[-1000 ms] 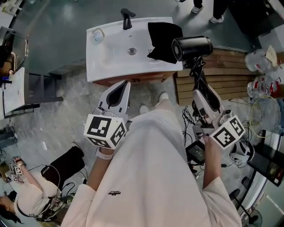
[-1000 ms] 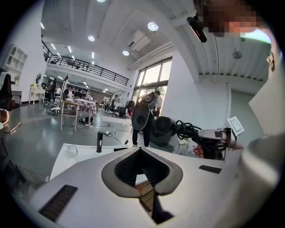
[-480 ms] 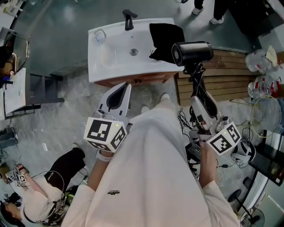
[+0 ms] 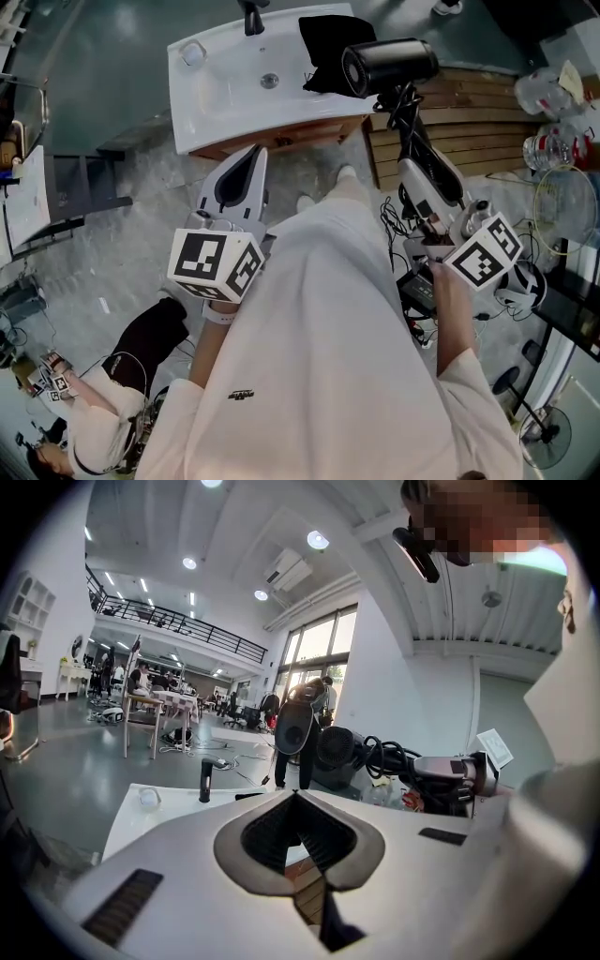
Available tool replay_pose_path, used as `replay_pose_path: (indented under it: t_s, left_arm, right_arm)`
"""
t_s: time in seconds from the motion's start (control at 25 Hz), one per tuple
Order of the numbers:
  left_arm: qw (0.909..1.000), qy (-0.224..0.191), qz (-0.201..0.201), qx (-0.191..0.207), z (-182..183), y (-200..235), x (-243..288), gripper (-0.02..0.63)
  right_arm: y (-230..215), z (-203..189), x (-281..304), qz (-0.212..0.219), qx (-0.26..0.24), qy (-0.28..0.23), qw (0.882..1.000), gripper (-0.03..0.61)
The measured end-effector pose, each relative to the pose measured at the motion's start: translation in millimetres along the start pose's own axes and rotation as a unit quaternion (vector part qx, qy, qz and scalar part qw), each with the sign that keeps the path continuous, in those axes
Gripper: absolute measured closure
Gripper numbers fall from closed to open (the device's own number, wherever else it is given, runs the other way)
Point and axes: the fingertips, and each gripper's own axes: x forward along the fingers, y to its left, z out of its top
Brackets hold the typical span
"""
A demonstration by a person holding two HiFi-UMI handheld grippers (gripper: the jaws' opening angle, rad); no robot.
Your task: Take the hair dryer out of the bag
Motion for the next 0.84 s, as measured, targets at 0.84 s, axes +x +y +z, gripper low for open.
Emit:
replay_pose_path:
  t_s: [0.84]
  left_arm:
    - [0.9996, 0.017, -0.023, -0.004, -20, -10, 8, 0.606]
  right_arm:
    - [5, -14, -7, -0.003, -0.005, 0.004, 1.000, 0.382]
